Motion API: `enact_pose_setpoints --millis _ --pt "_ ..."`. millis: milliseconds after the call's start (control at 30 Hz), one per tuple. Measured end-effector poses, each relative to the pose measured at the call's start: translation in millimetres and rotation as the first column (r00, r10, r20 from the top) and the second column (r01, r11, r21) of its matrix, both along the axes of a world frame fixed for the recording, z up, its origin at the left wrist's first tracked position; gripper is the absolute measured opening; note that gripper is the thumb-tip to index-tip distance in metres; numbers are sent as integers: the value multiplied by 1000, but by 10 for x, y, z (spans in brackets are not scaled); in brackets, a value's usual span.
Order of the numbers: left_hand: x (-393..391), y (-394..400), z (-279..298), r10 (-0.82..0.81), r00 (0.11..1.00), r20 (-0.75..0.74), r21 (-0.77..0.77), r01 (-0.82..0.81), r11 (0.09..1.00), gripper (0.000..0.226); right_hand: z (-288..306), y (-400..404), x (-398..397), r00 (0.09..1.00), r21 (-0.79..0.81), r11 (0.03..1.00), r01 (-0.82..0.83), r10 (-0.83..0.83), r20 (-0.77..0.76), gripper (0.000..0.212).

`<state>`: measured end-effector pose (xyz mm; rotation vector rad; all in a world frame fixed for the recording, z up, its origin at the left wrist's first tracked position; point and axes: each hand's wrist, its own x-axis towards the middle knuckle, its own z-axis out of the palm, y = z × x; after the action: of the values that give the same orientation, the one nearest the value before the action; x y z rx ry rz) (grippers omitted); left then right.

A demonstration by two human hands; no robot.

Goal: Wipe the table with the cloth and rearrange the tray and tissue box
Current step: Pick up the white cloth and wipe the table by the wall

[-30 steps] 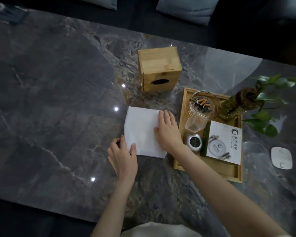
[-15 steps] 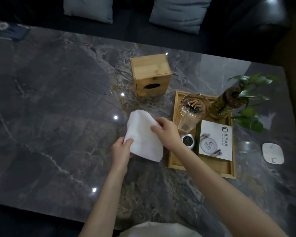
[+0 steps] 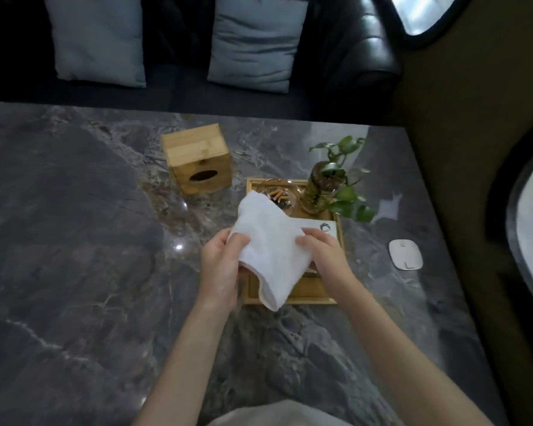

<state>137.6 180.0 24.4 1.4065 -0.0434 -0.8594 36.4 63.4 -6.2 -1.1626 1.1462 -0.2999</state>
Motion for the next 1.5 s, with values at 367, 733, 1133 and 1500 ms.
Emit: enact_pose_setpoints --millis 367,733,1133,1500 --pt "-1021 -813 312 -303 938 -167 -210 267 941 13 -261 -247 -1037 850 645 721 253 -484 207 65" --pt "-1661 -1391 -94 -293 837 -462 -135 260 956 12 -184 -709 -1898 550 719 685 119 -648 527 70" --pt "-1506 -2036 -760 -355 924 -142 277 382 882 24 -61 -1702 -1998 721 548 817 178 -487 493 44" --pt "-1361 -2241 -1413 -847 167 504 832 168 529 59 159 -2698 -1464 983 -439 898 38 -112 -145 44"
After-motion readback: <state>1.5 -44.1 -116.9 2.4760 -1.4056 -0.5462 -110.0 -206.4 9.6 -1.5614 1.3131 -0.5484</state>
